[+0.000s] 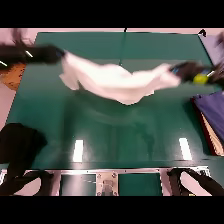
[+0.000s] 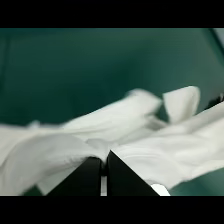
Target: Fold the shirts.
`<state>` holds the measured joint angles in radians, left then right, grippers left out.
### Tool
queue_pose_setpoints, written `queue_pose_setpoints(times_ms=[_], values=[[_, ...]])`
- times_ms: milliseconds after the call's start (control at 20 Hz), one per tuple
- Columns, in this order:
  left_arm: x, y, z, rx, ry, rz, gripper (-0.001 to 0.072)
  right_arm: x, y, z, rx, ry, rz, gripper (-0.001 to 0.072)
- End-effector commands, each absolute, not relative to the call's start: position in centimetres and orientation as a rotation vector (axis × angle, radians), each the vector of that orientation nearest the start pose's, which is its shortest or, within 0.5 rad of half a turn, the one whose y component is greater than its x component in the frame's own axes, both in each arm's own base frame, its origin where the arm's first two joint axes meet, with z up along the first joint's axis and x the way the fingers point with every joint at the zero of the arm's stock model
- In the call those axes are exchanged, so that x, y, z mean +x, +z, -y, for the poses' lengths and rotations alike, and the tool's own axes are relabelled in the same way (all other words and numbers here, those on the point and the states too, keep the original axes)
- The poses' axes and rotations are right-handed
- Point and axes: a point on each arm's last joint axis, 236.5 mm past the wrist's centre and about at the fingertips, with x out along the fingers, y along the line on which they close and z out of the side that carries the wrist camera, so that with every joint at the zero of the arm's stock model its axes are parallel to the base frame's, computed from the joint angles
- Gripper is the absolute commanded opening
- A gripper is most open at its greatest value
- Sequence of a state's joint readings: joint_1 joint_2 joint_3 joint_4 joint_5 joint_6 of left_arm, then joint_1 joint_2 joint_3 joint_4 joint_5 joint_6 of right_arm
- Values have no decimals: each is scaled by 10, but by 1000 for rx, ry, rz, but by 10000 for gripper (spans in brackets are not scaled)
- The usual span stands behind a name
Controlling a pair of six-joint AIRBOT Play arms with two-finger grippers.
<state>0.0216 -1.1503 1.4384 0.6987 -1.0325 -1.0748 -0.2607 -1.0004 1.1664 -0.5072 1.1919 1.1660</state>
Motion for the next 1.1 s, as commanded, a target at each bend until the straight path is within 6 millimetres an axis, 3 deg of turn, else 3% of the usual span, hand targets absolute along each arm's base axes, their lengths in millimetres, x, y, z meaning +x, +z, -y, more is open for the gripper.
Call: queue_pose_setpoints(times_ms=[0,100,300,400,500,600,750,900,1050], values=[[355,434,148,-99,-693,-127,23,353,390,-85,411,585,-288,19],[306,506,151,-40,-711,57,23,327,458,-79,336,552,-125,19],[220,604,154,31,-731,358,23,265,552,-81,196,494,145,19],[198,632,149,26,-709,464,23,239,585,-84,166,471,266,18],[194,641,145,20,-694,502,23,227,603,-81,161,444,341,19],[211,635,140,22,-665,480,23,230,600,-78,150,425,331,19],[271,600,128,-51,-610,382,24,261,566,-71,160,431,198,19],[350,524,128,-96,-600,173,24,309,506,-52,251,422,35,19],[430,427,140,-176,-656,-93,24,368,410,-23,378,375,-160,18]])
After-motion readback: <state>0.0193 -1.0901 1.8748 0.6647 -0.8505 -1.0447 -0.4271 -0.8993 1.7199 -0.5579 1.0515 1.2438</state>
